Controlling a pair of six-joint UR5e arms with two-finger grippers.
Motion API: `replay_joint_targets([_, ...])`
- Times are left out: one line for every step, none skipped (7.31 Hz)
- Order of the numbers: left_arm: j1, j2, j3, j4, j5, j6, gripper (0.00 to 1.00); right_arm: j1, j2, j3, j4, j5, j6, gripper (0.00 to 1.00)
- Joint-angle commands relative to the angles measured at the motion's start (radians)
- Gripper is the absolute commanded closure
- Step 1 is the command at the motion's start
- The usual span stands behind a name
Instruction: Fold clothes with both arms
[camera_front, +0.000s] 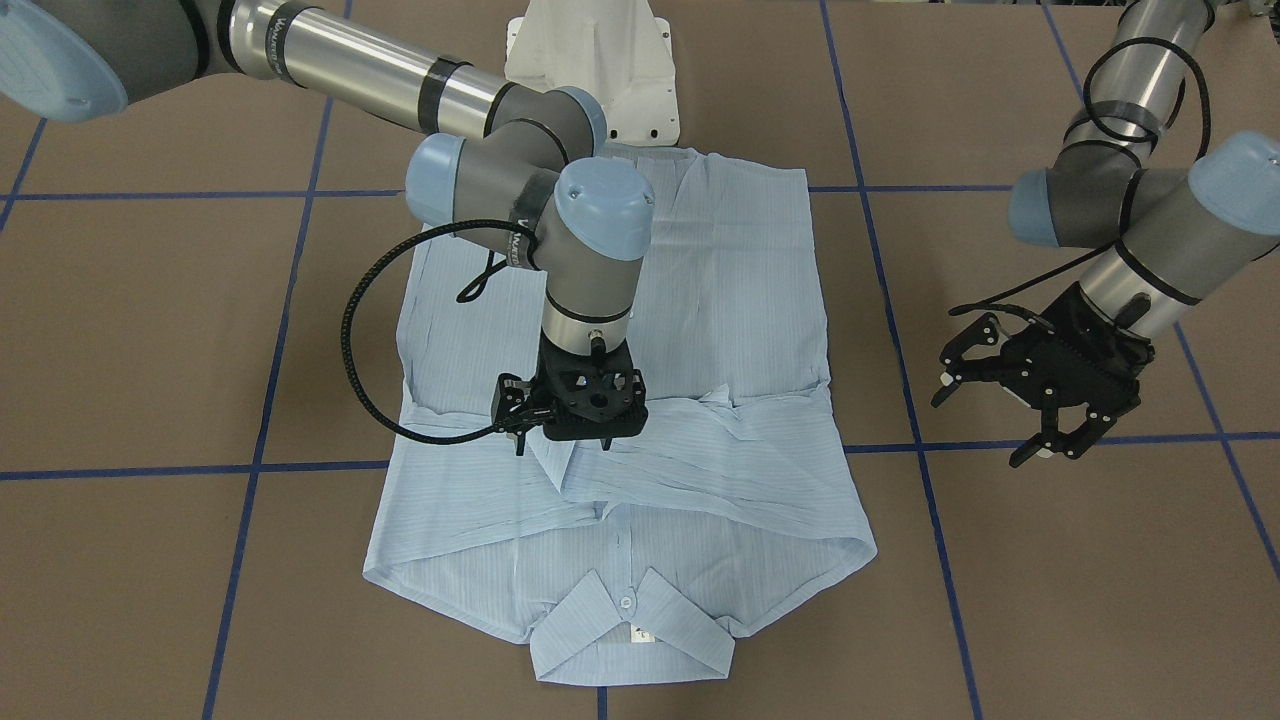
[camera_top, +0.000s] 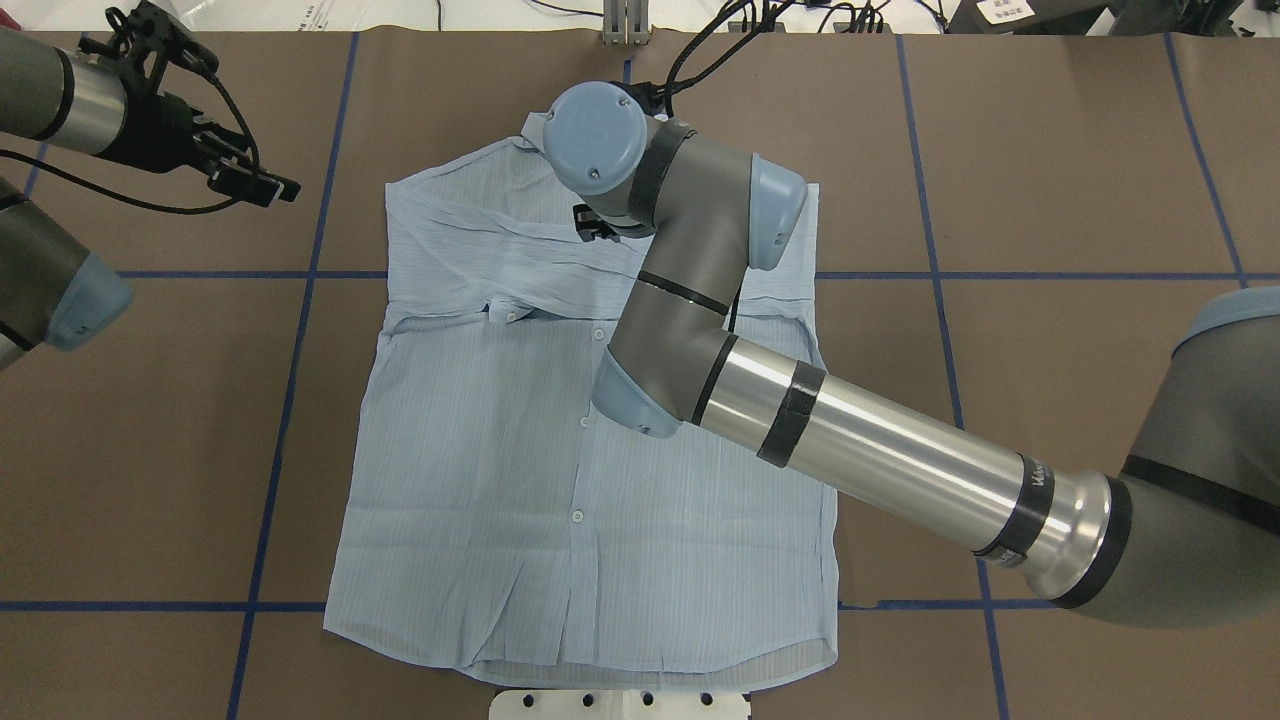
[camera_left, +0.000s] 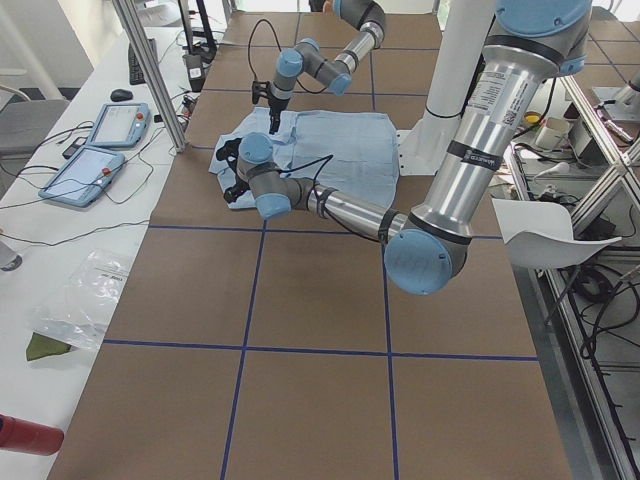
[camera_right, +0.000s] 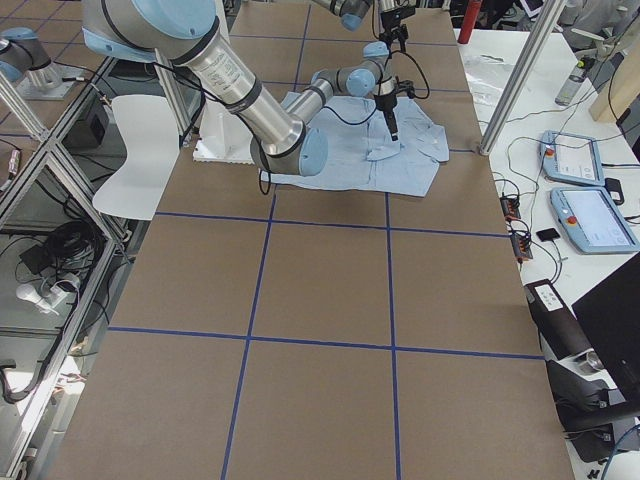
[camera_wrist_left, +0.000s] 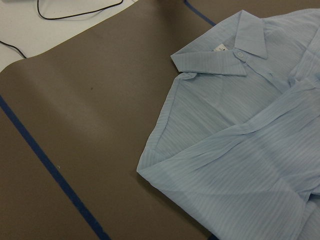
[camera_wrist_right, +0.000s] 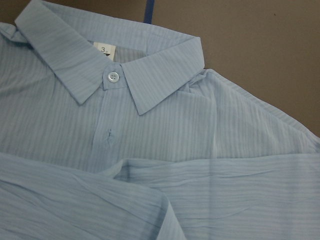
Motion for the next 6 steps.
replay_joint_targets([-0.001, 0.001, -0.007, -0.001, 0.001, -0.008, 0.00, -0.022, 0.031, -0.102, -0.001, -0.046, -0.017, 0.00])
replay_joint_targets([-0.001, 0.001, -0.007, -0.001, 0.002, -0.010, 0.00, -0.022, 0.030, -0.105, -0.006, -0.049, -0.024, 0.00])
replay_joint_targets([0.001, 0.001, -0.007, -0.001, 0.002, -0.011, 0.00, -0.028, 0.030, -0.122, -0.012, -0.057, -0.031, 0.00])
replay_joint_targets([0.001, 0.001, -0.007, -0.001, 0.002, -0.011, 0.00, -0.031, 0.033, -0.125, -0.065, -0.080, -0.069, 0.00])
replay_joint_targets([0.001, 0.001, -0.009, -0.001, 0.004, -0.013, 0.00, -0.031, 0.028, -0.124, -0.095, -0.083, -0.084, 0.00])
replay_joint_targets([0.001, 0.001, -0.015, -0.001, 0.006, -0.014, 0.00, -0.031, 0.025, -0.124, -0.096, -0.083, -0.101, 0.00])
